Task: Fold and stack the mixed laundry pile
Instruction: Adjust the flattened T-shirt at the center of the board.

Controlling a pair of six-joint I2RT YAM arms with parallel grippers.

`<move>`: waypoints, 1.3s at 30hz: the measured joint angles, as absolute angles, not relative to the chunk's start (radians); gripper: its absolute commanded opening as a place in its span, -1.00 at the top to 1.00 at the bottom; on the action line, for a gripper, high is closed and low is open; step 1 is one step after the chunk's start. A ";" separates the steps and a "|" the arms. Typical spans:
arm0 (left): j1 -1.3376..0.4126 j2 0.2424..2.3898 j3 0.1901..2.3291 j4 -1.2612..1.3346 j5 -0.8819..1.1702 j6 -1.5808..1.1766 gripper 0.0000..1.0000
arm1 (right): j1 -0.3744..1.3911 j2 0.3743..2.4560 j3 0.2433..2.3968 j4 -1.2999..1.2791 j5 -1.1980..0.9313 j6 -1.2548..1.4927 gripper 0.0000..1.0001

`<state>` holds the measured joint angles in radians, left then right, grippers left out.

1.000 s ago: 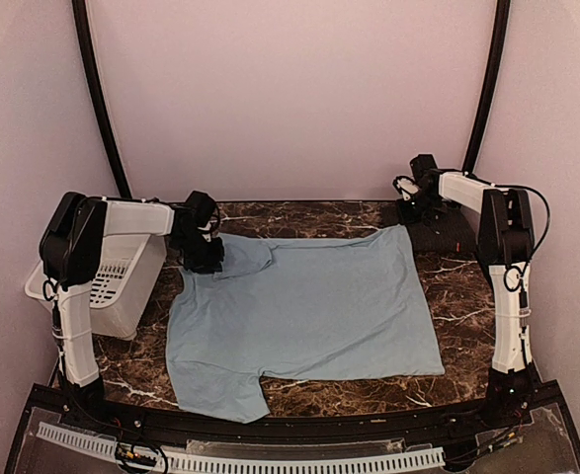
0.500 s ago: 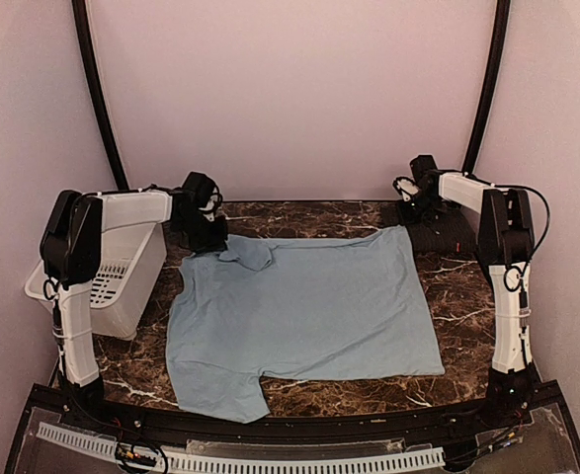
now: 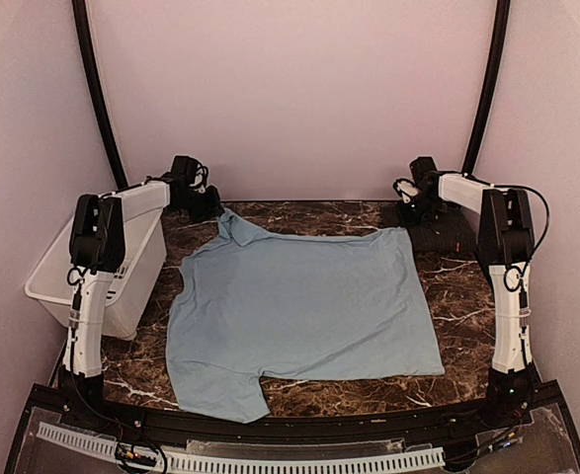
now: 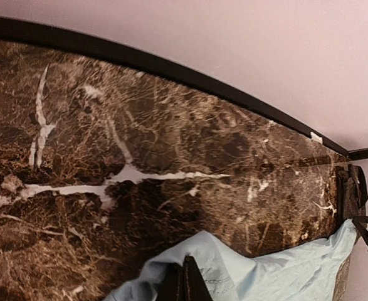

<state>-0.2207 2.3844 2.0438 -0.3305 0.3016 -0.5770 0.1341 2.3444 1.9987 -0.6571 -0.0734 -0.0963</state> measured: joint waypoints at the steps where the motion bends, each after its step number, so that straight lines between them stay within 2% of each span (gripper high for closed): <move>1: -0.215 2.422 2.065 -0.323 0.307 -0.582 1.00 | 0.134 2.344 1.998 -0.657 -0.072 -0.097 1.00; 8: -0.212 2.701 2.435 -0.306 0.324 -0.599 1.00 | 0.134 2.331 1.985 -0.656 -0.064 -0.097 1.00; 10: -0.218 2.707 2.483 -0.307 0.321 -0.599 0.96 | 0.133 2.321 1.980 -0.655 -0.063 -0.097 1.00; 12: -0.223 2.707 2.532 -0.283 0.318 -0.592 0.71 | 0.131 2.313 1.978 -0.654 -0.063 -0.097 1.00; 13: -0.225 2.707 2.554 -0.264 0.317 -0.583 0.51 | 0.130 2.312 1.978 -0.653 -0.063 -0.097 1.00; 15: -0.227 2.706 2.577 -0.239 0.312 -0.568 0.37 | 0.130 2.311 1.978 -0.650 -0.063 -0.097 1.00; 18: -0.225 2.706 2.579 -0.251 0.279 -0.535 0.01 | 0.130 2.311 1.977 -0.651 -0.064 -0.097 1.00; 21: -0.225 2.698 2.564 -0.312 0.186 -0.482 -0.13 | 0.130 2.311 1.977 -0.651 -0.064 -0.097 1.00; 23: -0.224 2.689 2.546 -0.358 0.117 -0.442 -0.15 | 0.130 2.311 1.976 -0.651 -0.063 -0.097 1.00; 28: -0.221 2.651 2.529 -0.539 -0.022 -0.310 -0.05 | 0.130 2.311 1.976 -0.651 -0.063 -0.097 1.00; 35: -0.220 2.558 2.527 -0.719 -0.079 -0.147 0.12 | 0.130 2.311 1.976 -0.651 -0.064 -0.097 1.00; 39: -0.245 2.537 2.487 -0.753 -0.148 -0.050 0.13 | 0.130 2.311 1.976 -0.651 -0.064 -0.097 1.00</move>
<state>-0.2447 2.5366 2.4874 -0.7532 -0.1478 -0.0502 0.1295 2.3108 1.9762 -0.6506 -0.0635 -0.0971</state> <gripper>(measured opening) 0.439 0.004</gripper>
